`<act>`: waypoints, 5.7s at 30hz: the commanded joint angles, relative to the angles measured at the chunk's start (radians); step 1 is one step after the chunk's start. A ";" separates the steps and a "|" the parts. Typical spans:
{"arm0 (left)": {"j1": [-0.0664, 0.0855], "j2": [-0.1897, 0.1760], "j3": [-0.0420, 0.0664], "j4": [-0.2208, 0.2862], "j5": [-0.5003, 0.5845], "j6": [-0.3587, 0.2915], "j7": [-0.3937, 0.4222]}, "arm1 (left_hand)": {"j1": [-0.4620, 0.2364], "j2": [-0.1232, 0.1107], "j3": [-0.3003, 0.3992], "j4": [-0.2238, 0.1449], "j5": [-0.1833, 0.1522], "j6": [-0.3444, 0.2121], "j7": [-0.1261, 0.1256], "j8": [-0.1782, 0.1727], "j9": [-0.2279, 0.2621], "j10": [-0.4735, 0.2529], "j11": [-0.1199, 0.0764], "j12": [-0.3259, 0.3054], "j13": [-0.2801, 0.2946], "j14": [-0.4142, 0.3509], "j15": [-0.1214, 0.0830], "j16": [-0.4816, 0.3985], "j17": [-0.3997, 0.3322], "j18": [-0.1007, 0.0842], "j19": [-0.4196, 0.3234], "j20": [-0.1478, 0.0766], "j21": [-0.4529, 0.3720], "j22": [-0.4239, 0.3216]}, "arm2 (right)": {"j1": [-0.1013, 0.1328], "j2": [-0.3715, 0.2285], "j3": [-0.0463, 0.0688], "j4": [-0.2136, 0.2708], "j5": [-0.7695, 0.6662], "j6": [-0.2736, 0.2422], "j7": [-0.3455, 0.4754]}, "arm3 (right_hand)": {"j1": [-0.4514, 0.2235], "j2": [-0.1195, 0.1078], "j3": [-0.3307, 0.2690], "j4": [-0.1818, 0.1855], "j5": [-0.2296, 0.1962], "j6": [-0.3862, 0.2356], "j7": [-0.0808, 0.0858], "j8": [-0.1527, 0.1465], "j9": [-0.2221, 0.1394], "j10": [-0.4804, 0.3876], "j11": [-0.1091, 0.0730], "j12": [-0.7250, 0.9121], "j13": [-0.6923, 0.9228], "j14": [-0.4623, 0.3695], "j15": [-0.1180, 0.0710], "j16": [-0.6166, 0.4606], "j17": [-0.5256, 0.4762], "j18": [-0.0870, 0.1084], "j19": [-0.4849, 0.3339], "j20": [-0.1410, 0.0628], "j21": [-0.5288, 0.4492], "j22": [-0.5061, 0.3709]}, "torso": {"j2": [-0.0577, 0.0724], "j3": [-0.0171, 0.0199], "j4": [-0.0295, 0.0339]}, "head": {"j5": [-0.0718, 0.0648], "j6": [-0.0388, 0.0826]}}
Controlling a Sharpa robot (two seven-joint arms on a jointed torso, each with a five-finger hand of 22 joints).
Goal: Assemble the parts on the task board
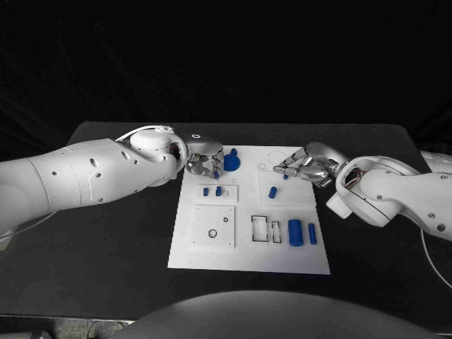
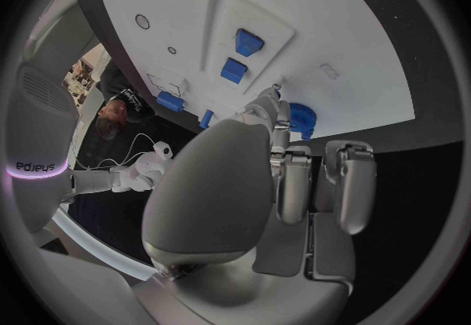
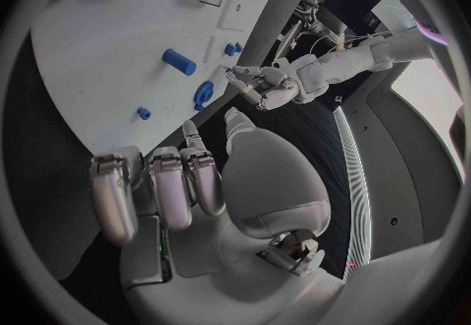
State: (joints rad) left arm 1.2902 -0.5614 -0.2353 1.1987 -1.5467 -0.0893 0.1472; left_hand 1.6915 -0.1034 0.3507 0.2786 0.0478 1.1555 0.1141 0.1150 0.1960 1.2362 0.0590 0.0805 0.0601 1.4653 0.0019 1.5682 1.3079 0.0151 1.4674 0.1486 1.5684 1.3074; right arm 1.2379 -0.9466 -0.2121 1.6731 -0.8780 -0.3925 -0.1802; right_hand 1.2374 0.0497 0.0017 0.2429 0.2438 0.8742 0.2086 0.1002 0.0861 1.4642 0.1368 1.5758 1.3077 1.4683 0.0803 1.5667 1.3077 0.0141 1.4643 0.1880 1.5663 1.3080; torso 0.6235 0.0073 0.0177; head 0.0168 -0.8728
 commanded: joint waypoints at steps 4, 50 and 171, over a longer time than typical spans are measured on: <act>-0.003 0.010 0.000 -0.009 0.008 0.030 0.015 | 0.005 0.008 0.002 0.003 0.005 -0.004 0.003 -0.006 -0.001 -0.001 0.005 -0.009 0.001 0.106 0.010 0.003 0.263 -0.015 0.103 -0.006 0.002 0.263 | -0.001 -0.001 0.000 0.002 -0.004 0.013 0.003 | 0.005 0.007 -0.005 -0.001 -0.001 0.007 0.002 0.007 0.000 0.107 0.005 -0.005 0.263 0.102 0.006 0.004 0.263 -0.014 0.107 0.007 0.004 0.263 | 0.000 -0.0004 0.0009 | -0.002 0.000; -0.004 0.022 -0.001 -0.024 0.010 0.106 -0.027 | 0.008 0.008 0.005 0.003 0.005 -0.010 0.002 -0.011 -0.003 -0.007 0.004 -0.016 0.001 0.106 0.011 0.003 0.263 -0.015 0.103 -0.006 0.002 0.263 | -0.001 0.002 0.000 0.001 -0.003 0.017 -0.002 | 0.005 0.008 -0.006 -0.001 -0.001 0.008 0.001 0.007 0.000 0.107 0.005 -0.005 0.263 0.102 0.006 0.004 0.263 -0.014 0.107 0.007 0.004 0.263 | -0.001 0.0001 0.0003 | -0.003 0.000; -0.028 -0.179 0.002 0.202 1.041 -0.650 0.297 | -0.339 0.007 -0.271 0.013 0.208 -0.182 0.042 0.006 -0.105 -0.134 0.045 -0.007 0.006 0.070 0.037 -0.034 0.179 -0.015 0.103 0.001 0.002 0.263 | -0.016 0.064 0.000 -0.136 -0.695 0.189 -0.044 | 0.295 -0.051 0.090 0.002 -0.195 0.116 -0.079 0.012 -0.005 -0.467 -0.011 -1.415 -1.140 0.102 -0.015 0.004 0.263 -0.014 0.107 -0.015 0.004 0.263 | 0.000 -0.0007 0.0002 | -0.068 0.000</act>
State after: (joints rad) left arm 1.2625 -0.7403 -0.2347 1.3959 -0.5314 -0.7214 0.4127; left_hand 1.3537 -0.1065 0.0875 0.2911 0.2505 0.9649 0.1551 0.1254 0.0925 1.0955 0.1035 0.0752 0.0653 1.4653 0.0446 1.5273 1.3074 0.0150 1.4674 0.1486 1.5684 1.3073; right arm 1.2227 -0.8846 -0.2121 1.5399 -1.5232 -0.2553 -0.1947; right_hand 1.5258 -0.0018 0.0914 0.2522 0.0538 0.9856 0.1301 0.1156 0.0817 0.9927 0.1224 0.1659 0.1684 1.4665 0.0573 1.5667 1.3074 0.0141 1.4661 0.1684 1.5663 1.3079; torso 0.6237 0.0068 0.0178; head -0.0516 -0.8727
